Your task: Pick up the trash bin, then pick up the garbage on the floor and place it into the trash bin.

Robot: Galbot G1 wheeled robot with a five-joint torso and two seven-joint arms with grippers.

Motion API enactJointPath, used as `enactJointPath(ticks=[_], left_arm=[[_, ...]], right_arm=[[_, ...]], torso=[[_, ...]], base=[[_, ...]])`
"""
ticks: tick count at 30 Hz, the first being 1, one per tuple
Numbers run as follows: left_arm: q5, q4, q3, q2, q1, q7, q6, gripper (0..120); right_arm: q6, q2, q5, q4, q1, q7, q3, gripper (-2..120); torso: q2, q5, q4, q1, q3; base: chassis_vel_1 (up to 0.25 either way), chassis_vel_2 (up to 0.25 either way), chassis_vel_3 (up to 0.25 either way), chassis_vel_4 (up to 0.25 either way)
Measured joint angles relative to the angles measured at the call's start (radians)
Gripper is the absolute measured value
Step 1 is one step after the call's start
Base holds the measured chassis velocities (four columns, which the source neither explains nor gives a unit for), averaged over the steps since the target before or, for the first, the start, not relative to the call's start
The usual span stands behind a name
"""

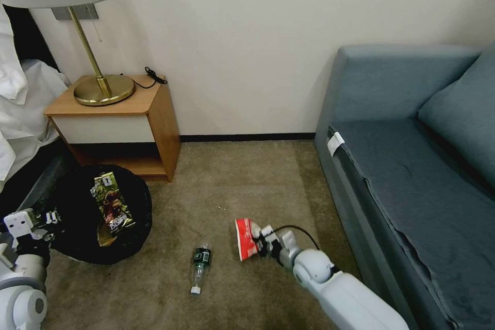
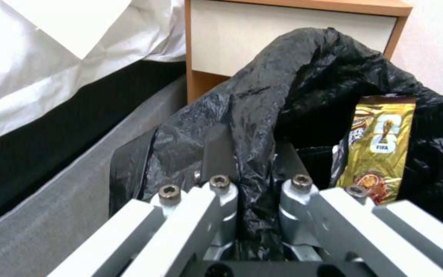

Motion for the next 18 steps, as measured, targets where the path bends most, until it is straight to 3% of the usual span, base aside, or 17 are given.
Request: enactJointPath(ticks=[10,18], left_arm=[[0.014,-0.002,0.028,-0.025,0.002,-0.005,-0.009,5],[0.028,0.001,0.054,-0.051,0.001,-0.005,-0.016,5]], right_arm=[[-0.029,-0.084,0.154,0.222,0.165,0.071,-0.079,0],[-0.039,-0.091,0.315,0.379,0.272,0.128,-0.198,0]], torso=[[0.000,0.0000,0.0000,0.000,0.000],[0.000,-0.0001,0.0000,0.000,0.000]], base=[[0.000,0.000,0.000,0.000],[0.000,0.000,0.000,0.000]])
